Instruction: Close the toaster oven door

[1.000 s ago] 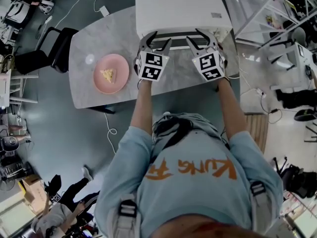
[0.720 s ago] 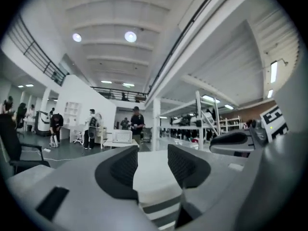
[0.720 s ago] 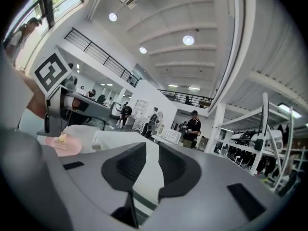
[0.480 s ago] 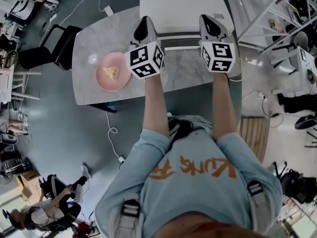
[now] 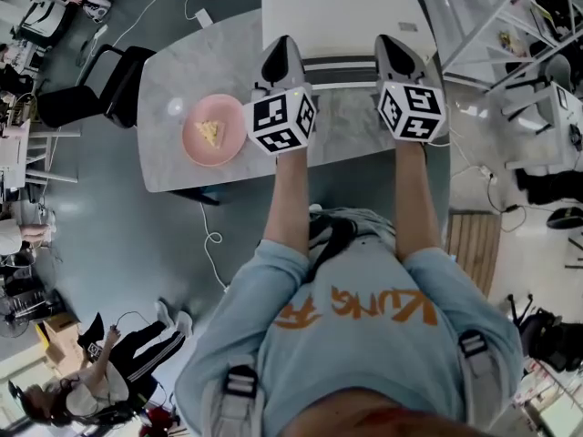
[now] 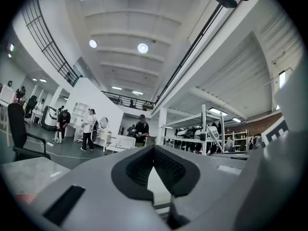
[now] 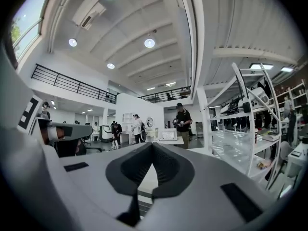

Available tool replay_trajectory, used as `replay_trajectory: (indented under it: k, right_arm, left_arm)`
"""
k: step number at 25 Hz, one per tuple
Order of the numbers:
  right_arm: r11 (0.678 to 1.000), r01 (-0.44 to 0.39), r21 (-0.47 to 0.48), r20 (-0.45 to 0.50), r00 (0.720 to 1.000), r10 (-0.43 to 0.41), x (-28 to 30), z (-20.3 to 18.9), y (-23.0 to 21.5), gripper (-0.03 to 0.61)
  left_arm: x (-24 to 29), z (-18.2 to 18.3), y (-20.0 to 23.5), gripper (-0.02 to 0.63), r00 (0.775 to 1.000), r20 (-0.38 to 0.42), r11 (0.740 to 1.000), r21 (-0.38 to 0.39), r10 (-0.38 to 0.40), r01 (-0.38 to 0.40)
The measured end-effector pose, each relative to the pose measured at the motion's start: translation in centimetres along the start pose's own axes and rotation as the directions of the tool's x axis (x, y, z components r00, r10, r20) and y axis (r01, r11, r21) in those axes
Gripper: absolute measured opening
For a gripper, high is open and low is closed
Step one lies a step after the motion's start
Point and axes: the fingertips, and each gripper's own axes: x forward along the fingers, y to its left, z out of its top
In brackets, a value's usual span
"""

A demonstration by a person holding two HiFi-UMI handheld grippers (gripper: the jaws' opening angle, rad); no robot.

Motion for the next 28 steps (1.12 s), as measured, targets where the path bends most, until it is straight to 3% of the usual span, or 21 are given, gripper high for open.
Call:
replay_trajectory:
  k: [5,11,28]
  right_arm:
    - [0.997,0.023,-0.078,-0.033,0.999,-0.026,0.1,-0.4,0.0,-0.005]
    - [0.998,0.014,-0.059,-0.026,1.000,-0.016,0.0,-0.2,-0.1,-0.003]
    - [1.000,-0.004,-0.022,-0.026,1.000,0.003,0.4,-1.4,0.4,-0.003]
  left_arm:
    - [0.6,-0.6,-0.6,0.002,0.999,-0.018,0.999,0.014,-0.029,0.029]
    - [0.8,-1.8,-1.3,0.002,0.997,-0.046,0.998,0.027,-0.056,0.057]
    - [0.7,-3.9,0.0,0.002,0.995,-0.088,0.999,0.025,-0.040,0.042]
